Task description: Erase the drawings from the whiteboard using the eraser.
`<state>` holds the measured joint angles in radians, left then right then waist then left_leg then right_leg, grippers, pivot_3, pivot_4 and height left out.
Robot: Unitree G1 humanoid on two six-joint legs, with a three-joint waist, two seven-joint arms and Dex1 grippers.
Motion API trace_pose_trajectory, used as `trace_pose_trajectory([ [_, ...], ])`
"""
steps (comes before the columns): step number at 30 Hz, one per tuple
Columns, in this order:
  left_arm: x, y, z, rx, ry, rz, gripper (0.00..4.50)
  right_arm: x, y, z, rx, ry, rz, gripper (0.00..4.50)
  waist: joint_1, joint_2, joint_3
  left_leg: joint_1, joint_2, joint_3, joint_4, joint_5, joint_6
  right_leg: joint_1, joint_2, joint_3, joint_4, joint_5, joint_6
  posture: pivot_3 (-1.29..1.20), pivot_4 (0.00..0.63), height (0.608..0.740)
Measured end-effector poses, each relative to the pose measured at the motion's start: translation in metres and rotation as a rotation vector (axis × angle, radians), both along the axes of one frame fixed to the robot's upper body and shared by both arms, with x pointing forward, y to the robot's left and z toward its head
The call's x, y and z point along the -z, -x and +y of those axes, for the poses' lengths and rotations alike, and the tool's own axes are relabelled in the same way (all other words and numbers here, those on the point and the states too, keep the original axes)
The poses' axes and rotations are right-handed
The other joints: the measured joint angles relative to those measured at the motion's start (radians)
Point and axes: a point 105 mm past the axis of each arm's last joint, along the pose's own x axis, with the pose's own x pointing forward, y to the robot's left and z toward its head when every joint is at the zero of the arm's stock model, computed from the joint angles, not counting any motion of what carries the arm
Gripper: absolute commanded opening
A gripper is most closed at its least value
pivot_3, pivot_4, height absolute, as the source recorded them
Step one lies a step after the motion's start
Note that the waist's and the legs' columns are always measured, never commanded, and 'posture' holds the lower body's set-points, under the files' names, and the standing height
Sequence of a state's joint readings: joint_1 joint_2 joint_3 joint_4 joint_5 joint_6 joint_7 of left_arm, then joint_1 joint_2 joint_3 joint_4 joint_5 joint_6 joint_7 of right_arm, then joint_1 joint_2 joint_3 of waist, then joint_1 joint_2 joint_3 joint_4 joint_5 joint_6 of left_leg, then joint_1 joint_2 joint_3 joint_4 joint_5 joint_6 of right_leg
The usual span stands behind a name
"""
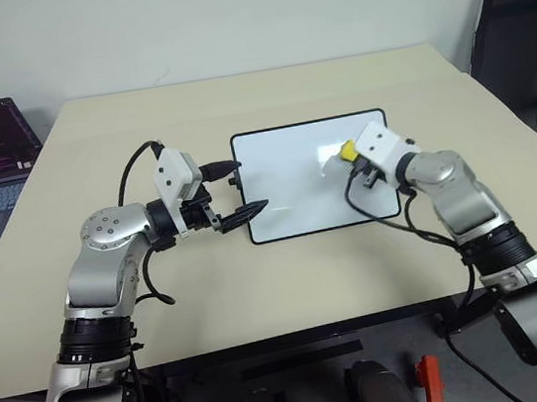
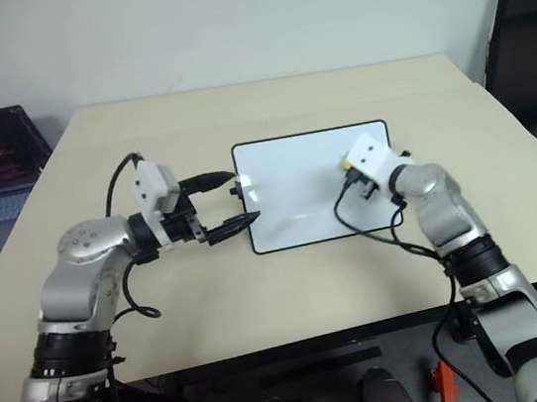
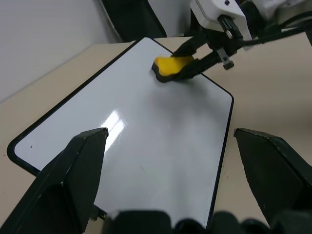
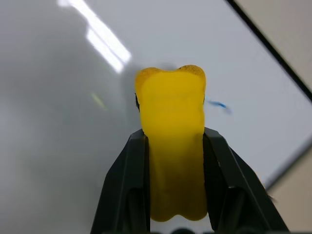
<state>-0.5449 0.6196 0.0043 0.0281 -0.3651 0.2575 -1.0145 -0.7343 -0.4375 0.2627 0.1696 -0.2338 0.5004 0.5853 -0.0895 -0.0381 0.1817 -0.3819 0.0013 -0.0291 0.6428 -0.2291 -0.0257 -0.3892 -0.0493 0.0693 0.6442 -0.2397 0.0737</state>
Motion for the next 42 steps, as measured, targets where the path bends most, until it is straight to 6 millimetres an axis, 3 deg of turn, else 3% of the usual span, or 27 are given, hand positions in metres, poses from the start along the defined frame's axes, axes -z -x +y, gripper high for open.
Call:
trace_pose_trajectory([
  [2, 0.0, 0.0, 0.0, -0.001, 0.0, 0.0, 4.5, 0.004, 0.003, 0.009, -0.027, -0.005, 0.015, 1.01, 0.002, 0.0, 0.0, 0.0, 0.0, 0.0, 0.0, 0.0, 0.0, 0.0, 0.0, 0.0, 0.0, 0.0, 0.0, 0.0, 0.15, 0.74],
  [7, -0.001, 0.001, -0.001, 0.003, -0.001, -0.008, 4.5, 0.002, -0.003, 0.003, 0.002, -0.006, 0.003, 1.01, 0.004, 0.0, 0.0, 0.0, 0.0, 0.0, 0.0, 0.0, 0.0, 0.0, 0.0, 0.0, 0.0, 0.0, 0.0, 0.0, 0.15, 0.74],
  [14, -0.001, 0.002, -0.001, 0.004, -0.001, -0.009, 4.5, -0.026, -0.025, -0.065, 0.221, 0.029, -0.105, 1.01, 0.014, -0.001, 0.0, -0.001, 0.006, 0.001, 0.001, 0.0, 0.0, 0.0, -0.001, 0.0, -0.002, 0.0, 0.0, 0.0, 0.15, 0.74],
  [16, -0.001, 0.002, -0.001, 0.004, -0.002, -0.009, 4.5, -0.027, -0.026, -0.073, 0.244, 0.041, -0.116, 1.01, 0.015, -0.001, 0.0, -0.001, 0.007, 0.002, 0.0, 0.0, 0.0, 0.0, -0.001, 0.0, -0.003, 0.0, -0.001, 0.0, 0.15, 0.74],
  [24, 0.0, 0.002, -0.002, 0.007, 0.001, -0.008, 4.5, -0.027, -0.024, -0.071, 0.235, 0.024, -0.124, 1.01, 0.013, -0.001, 0.0, -0.001, 0.007, 0.002, 0.0, 0.0, -0.001, 0.0, -0.001, 0.0, -0.003, 0.0, -0.001, 0.0, 0.15, 0.74],
  [28, -0.001, 0.002, -0.004, 0.015, 0.004, -0.01, 4.5, -0.021, -0.007, -0.051, 0.104, -0.175, -0.016, 1.01, 0.012, 0.0, 0.005, -0.004, 0.008, 0.002, -0.002, -0.001, -0.001, -0.004, 0.0, 0.0, -0.003, -0.001, -0.001, 0.0, 0.15, 0.74],
  [30, -0.004, 0.002, -0.006, 0.023, 0.009, -0.017, 4.5, -0.033, 0.012, -0.033, -0.052, -0.292, 0.005, 1.01, 0.015, 0.004, 0.008, -0.019, 0.007, 0.002, -0.001, 0.0, -0.001, -0.019, 0.001, 0.0, 0.0, 0.003, 0.006, 0.0, 0.15, 0.74],
  [32, -0.004, 0.003, -0.011, 0.039, 0.018, -0.011, 4.5, -0.056, 0.025, -0.033, -0.124, -0.355, -0.027, 1.01, 0.021, 0.007, 0.01, -0.027, 0.007, 0.001, -0.001, -0.001, -0.001, -0.026, 0.002, 0.0, 0.001, 0.006, 0.002, 0.0, 0.15, 0.74],
  [35, 0.001, 0.008, -0.027, 0.104, 0.032, 0.021, 4.5, -0.1, 0.035, -0.093, 0.008, -0.407, -0.143, 1.01, 0.05, 0.008, 0.011, -0.036, 0.006, -0.001, 0.0, -0.002, -0.003, -0.032, 0.002, -0.003, -0.002, 0.006, 0.002, 0.0, 0.15, 0.74],
  [37, 0.004, 0.01, -0.038, 0.135, 0.054, 0.042, 4.5, -0.11, 0.042, -0.136, 0.143, -0.428, -0.183, 1.01, 0.066, 0.007, 0.011, -0.037, 0.003, -0.001, 0.0, -0.004, -0.004, -0.032, 0.002, -0.005, -0.003, 0.004, 0.001, 0.0, 0.15, 0.74],
  [39, 0.005, 0.014, -0.051, 0.177, 0.07, 0.046, 4.5, -0.095, 0.05, -0.178, 0.301, -0.427, -0.145, 1.01, 0.077, 0.007, 0.011, -0.037, 0.001, -0.001, -0.001, -0.005, -0.004, -0.032, 0.001, -0.005, -0.005, 0.004, 0.001, 0.0, 0.15, 0.74],
  [42, 0.008, 0.018, -0.061, 0.216, 0.077, 0.056, 4.5, -0.046, 0.064, -0.221, 0.494, -0.427, 0.013, 1.01, 0.081, 0.007, 0.011, -0.037, 0.001, 0.0, 0.0, -0.005, -0.004, -0.032, 0.001, -0.003, -0.003, 0.003, 0.001, 0.0, 0.15, 0.74],
])
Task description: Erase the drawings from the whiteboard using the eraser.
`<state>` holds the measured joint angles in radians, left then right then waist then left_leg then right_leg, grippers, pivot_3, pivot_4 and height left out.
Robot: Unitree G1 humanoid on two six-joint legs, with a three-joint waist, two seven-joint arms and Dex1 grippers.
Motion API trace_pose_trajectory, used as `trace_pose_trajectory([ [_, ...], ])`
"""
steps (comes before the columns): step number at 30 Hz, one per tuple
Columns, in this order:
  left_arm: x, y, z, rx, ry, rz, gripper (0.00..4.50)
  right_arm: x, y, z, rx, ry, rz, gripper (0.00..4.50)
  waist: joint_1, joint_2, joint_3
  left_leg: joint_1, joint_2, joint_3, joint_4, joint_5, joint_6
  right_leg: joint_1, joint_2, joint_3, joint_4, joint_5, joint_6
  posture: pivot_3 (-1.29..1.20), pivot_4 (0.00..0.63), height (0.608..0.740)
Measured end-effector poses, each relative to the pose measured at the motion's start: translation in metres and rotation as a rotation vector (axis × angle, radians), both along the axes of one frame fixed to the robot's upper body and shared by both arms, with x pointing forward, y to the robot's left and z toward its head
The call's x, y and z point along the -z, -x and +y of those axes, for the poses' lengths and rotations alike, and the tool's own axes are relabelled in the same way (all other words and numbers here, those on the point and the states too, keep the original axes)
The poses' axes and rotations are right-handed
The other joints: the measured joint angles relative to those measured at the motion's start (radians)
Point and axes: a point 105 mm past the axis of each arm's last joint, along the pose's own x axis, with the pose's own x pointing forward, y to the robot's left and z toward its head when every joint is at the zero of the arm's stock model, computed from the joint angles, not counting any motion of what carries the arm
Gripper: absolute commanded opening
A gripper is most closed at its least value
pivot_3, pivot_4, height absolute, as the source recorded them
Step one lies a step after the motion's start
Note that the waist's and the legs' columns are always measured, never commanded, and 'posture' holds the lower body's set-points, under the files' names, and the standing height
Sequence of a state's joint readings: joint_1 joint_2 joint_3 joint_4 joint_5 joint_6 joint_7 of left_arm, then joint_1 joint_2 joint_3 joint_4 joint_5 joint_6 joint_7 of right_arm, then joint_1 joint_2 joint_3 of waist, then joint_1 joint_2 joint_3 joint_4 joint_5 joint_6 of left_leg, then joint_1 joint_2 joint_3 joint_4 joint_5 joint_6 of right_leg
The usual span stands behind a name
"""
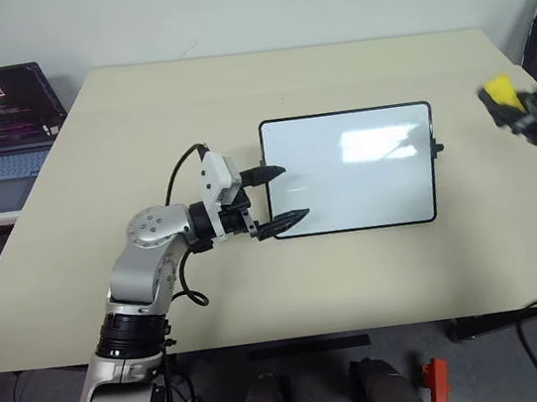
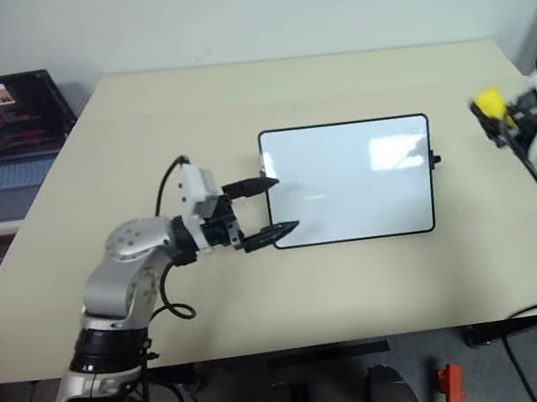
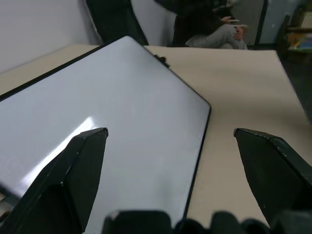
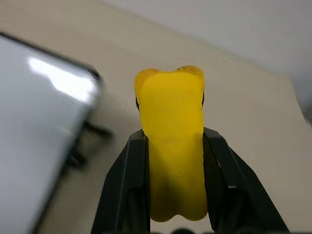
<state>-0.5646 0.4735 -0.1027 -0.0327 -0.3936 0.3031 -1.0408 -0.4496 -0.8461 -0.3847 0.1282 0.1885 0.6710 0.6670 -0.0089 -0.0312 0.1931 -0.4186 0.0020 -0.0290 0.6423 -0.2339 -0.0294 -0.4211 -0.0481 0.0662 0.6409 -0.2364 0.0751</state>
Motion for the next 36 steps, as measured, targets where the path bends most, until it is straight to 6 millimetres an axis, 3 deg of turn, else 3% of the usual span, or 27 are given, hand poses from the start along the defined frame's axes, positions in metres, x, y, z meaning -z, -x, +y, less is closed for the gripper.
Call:
trace_pose_trajectory([
  [4, 0.003, 0.004, -0.009, 0.042, 0.002, 0.013, 4.5, 0.054, 0.017, -0.022, 0.096, -0.057, 0.186, 1.01, -0.024, 0.002, 0.001, 0.003, 0.0, 0.003, 0.001, 0.0, 0.0, 0.0, 0.001, 0.004, 0.003, 0.0, 0.001, 0.0, 0.15, 0.74],
  [10, 0.001, 0.005, -0.013, 0.06, 0.009, 0.008, 4.5, 0.07, 0.016, -0.016, 0.097, -0.116, 0.214, 1.01, -0.045, 0.002, 0.001, 0.004, 0.002, 0.003, 0.003, 0.001, 0.0, 0.001, 0.004, 0.005, 0.003, -0.001, 0.003, 0.0, 0.15, 0.74],
  [18, 0.002, 0.005, -0.013, 0.057, 0.008, 0.007, 4.5, 0.094, 0.005, -0.03, 0.158, -0.135, 0.275, 1.01, -0.041, 0.002, 0.001, 0.004, 0.002, 0.003, 0.003, 0.001, 0.0, 0.001, 0.004, 0.005, 0.003, 0.001, 0.001, 0.0, 0.15, 0.74],
  [19, 0.002, 0.005, -0.012, 0.055, 0.006, 0.007, 4.5, 0.096, 0.004, -0.031, 0.161, -0.135, 0.279, 1.36, -0.04, 0.002, 0.001, 0.004, 0.002, 0.003, 0.003, 0.001, 0.0, 0.001, 0.004, 0.005, 0.003, 0.001, 0.001, 0.0, 0.15, 0.74],
  [28, 0.003, 0.003, -0.008, 0.035, 0.001, 0.008, 4.5, 0.091, -0.004, -0.041, 0.177, -0.115, 0.264, 4.38, -0.043, 0.003, 0.001, 0.004, 0.002, 0.003, 0.003, 0.001, 0.0, 0.001, 0.004, 0.005, 0.003, 0.001, 0.001, 0.0, 0.15, 0.74],
  [31, 0.004, 0.001, 0.001, 0.001, -0.007, 0.008, 4.5, 0.084, -0.008, -0.036, 0.146, -0.104, 0.245, 4.45, -0.044, 0.003, 0.001, 0.004, 0.002, 0.003, 0.003, 0.001, 0.0, 0.001, 0.004, 0.005, 0.004, 0.001, 0.001, 0.0, 0.15, 0.74],
  [36, -0.003, -0.009, 0.034, -0.143, 0.009, -0.015, 4.5, 0.035, -0.028, -0.011, 0.046, -0.107, 0.038, 4.45, -0.049, 0.003, 0.001, 0.005, 0.004, 0.003, 0.003, 0.001, 0.0, 0.001, 0.005, 0.005, 0.004, 0.001, 0.001, 0.0, 0.15, 0.74],
])
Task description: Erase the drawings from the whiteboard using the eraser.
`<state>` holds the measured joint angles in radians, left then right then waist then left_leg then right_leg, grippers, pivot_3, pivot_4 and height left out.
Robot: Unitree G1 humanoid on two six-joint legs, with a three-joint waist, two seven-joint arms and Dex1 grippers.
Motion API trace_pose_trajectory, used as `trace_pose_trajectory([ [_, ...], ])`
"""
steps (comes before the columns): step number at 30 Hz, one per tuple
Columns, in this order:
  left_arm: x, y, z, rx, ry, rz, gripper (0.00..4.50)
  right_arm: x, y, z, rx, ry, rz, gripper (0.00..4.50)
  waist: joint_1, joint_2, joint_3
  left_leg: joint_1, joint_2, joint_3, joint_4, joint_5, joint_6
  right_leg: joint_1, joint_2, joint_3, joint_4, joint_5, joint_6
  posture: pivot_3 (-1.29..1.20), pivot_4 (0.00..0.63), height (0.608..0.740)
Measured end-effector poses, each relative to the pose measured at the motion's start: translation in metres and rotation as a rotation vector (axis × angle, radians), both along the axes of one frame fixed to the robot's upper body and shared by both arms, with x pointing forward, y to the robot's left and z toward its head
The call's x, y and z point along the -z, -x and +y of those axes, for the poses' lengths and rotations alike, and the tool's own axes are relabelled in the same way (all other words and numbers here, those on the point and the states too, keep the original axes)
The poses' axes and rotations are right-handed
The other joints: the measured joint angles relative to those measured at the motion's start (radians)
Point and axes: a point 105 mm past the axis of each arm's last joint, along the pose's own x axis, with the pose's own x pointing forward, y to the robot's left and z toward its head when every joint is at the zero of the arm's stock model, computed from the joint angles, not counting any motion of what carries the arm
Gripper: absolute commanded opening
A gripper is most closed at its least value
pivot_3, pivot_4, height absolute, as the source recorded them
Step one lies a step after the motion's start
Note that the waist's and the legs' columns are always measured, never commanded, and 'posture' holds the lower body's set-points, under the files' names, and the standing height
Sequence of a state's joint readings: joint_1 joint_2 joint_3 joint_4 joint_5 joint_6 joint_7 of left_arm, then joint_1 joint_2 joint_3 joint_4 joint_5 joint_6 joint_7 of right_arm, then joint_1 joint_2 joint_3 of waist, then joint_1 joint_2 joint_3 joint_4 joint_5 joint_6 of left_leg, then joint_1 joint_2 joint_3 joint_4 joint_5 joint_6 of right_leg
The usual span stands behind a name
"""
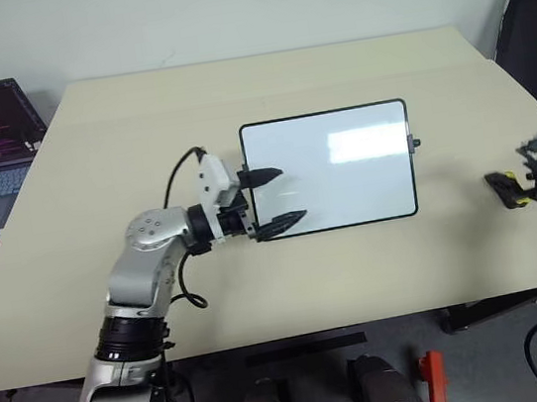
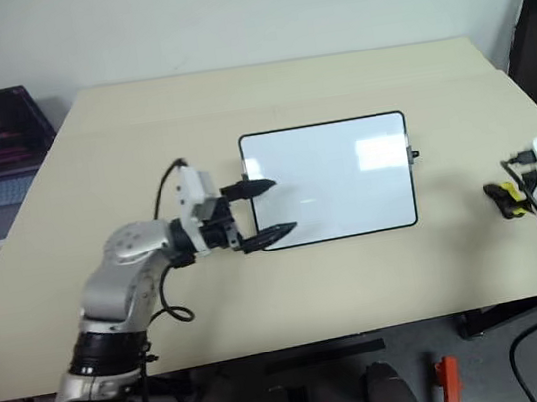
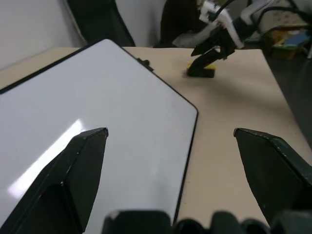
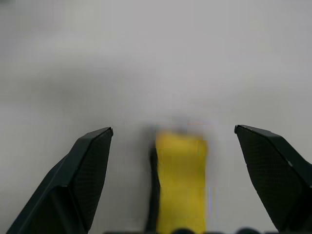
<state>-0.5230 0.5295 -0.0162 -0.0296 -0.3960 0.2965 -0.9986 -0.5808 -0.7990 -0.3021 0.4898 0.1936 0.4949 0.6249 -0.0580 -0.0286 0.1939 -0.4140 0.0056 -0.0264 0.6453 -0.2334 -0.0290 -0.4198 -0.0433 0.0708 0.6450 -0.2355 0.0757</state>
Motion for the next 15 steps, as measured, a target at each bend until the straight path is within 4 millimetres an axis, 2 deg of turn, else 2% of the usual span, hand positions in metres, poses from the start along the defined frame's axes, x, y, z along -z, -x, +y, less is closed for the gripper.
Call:
trace_pose_trajectory([
  [1, 0.0, -0.004, 0.019, -0.073, 0.008, 0.003, 4.5, -0.009, -0.005, 0.012, -0.042, -0.011, -0.084, 4.45, -0.001, -0.001, 0.0, 0.0, 0.002, 0.0, 0.0, 0.0, 0.0, 0.0, 0.002, 0.0, 0.0, 0.0, 0.0, 0.0, 0.15, 0.74],
  [3, 0.002, -0.01, 0.048, -0.186, 0.026, 0.019, 4.5, -0.005, -0.009, 0.023, -0.065, -0.036, -0.146, 4.45, 0.001, -0.001, 0.0, 0.0, 0.003, 0.0, 0.0, 0.0, 0.0, 0.0, 0.003, 0.0, 0.0, 0.0, -0.001, 0.0, 0.15, 0.74],
  [6, 0.013, -0.016, 0.075, -0.296, 0.042, 0.04, 4.5, 0.026, -0.013, 0.034, -0.055, -0.09, -0.151, 4.45, 0.007, -0.001, -0.001, 0.0, 0.003, 0.0, 0.0, 0.0, 0.0, 0.0, 0.003, 0.0, 0.0, 0.001, -0.001, 0.0, 0.15, 0.74],
  [8, 0.027, -0.02, 0.085, -0.356, 0.04, 0.07, 4.5, 0.046, -0.015, 0.042, -0.046, -0.138, -0.137, 4.45, 0.014, -0.001, 0.0, 0.0, 0.002, 0.0, 0.001, 0.0, 0.0, 0.0, 0.002, 0.0, 0.0, 0.001, -0.001, 0.0, 0.15, 0.74],
  [10, 0.036, -0.026, 0.087, -0.421, 0.049, 0.065, 4.5, 0.057, -0.017, 0.049, -0.037, -0.19, -0.148, 4.45, 0.02, -0.001, 0.0, 0.0, 0.002, 0.0, 0.001, 0.0, 0.0, 0.0, 0.002, 0.0, 0.0, 0.001, -0.002, 0.0, 0.15, 0.74],
  [15, 0.051, -0.038, 0.081, -0.527, 0.058, 0.022, 4.5, 0.06, -0.016, 0.065, -0.064, -0.228, -0.218, 4.45, 0.026, -0.001, -0.001, 0.0, 0.003, 0.0, 0.0, 0.0, 0.0, 0.0, 0.002, -0.001, 0.001, 0.002, -0.003, 0.0, 0.15, 0.74],
])
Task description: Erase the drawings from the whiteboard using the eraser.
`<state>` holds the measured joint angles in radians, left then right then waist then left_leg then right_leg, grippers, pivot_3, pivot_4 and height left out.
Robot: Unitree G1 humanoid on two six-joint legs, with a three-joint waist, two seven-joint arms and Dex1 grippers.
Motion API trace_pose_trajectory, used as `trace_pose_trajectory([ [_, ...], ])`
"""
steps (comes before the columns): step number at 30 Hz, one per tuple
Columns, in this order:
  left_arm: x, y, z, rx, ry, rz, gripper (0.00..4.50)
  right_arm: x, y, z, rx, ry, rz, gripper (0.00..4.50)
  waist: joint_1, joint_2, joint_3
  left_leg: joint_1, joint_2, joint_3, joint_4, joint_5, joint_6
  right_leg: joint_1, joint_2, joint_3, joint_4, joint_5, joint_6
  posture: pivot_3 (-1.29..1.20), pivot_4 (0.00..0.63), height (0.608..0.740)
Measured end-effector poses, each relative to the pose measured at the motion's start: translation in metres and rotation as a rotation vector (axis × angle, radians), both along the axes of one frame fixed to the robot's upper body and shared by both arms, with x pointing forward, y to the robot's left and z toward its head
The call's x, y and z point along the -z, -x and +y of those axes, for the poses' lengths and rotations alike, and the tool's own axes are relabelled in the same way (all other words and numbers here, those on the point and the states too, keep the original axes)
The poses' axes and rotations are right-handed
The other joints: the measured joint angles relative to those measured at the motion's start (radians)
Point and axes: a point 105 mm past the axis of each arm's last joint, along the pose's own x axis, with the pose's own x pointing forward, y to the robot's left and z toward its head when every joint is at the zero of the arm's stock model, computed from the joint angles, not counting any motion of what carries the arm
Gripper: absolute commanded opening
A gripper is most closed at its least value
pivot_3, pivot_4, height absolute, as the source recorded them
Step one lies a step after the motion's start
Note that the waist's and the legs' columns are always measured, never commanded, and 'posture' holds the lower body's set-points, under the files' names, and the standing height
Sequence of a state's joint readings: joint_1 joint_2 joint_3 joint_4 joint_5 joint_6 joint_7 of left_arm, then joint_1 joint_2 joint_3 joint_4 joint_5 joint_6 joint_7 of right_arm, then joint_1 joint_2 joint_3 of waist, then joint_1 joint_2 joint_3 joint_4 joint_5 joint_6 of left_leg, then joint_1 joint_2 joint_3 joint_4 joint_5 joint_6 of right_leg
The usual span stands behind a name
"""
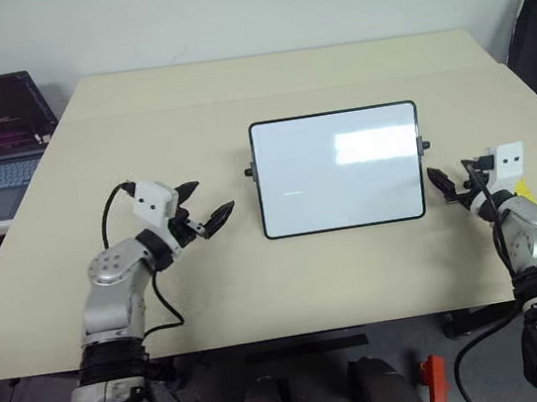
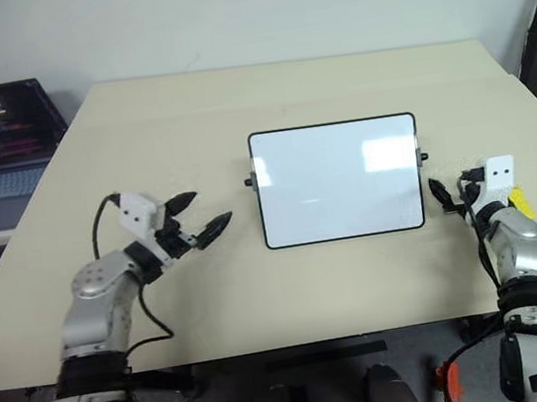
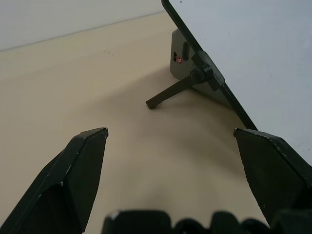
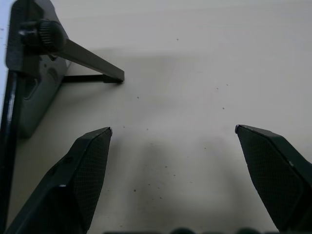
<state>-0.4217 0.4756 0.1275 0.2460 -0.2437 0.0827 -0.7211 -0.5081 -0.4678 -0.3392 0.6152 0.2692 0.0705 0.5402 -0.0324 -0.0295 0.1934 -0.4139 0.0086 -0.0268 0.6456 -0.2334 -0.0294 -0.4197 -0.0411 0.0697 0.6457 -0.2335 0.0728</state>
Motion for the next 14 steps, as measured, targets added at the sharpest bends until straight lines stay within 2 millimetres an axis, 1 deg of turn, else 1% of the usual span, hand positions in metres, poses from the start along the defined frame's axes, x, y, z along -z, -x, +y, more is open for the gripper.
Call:
trace_pose_trajectory([
  [3, 0.01, -0.006, 0.002, -0.072, 0.013, -0.012, 4.5, 0.009, 0.006, 0.009, -0.01, -0.02, -0.007, 4.45, 0.0, 0.0, 0.0, 0.0, 0.0, 0.0, 0.0, 0.0, 0.0, 0.0, 0.0, 0.0, 0.0, 0.0, 0.0, 0.0, 0.15, 0.74],
  [5, 0.018, -0.008, 0.002, -0.108, 0.02, -0.011, 4.5, 0.014, 0.007, 0.014, -0.01, -0.04, -0.007, 4.45, -0.001, 0.0, 0.0, 0.0, 0.0, 0.001, 0.0, 0.0, 0.0, 0.0, 0.0, 0.001, 0.001, 0.001, 0.0, 0.0, 0.15, 0.74],
  [9, 0.032, -0.011, 0.004, -0.157, 0.038, -0.002, 4.5, 0.007, 0.005, 0.024, -0.004, -0.041, -0.046, 4.45, -0.004, 0.001, 0.0, 0.002, 0.001, 0.001, 0.0, 0.0, 0.0, 0.0, 0.001, 0.001, 0.002, 0.002, -0.001, 0.0, 0.15, 0.74],
  [14, 0.046, -0.013, -0.004, -0.168, 0.047, 0.017, 4.5, 0.008, 0.004, 0.027, 0.025, -0.029, -0.065, 4.45, -0.005, 0.001, 0.0, 0.003, 0.001, 0.001, 0.0, 0.0, 0.0, 0.001, 0.001, 0.001, 0.002, 0.002, -0.001, 0.0, 0.15, 0.74],
])
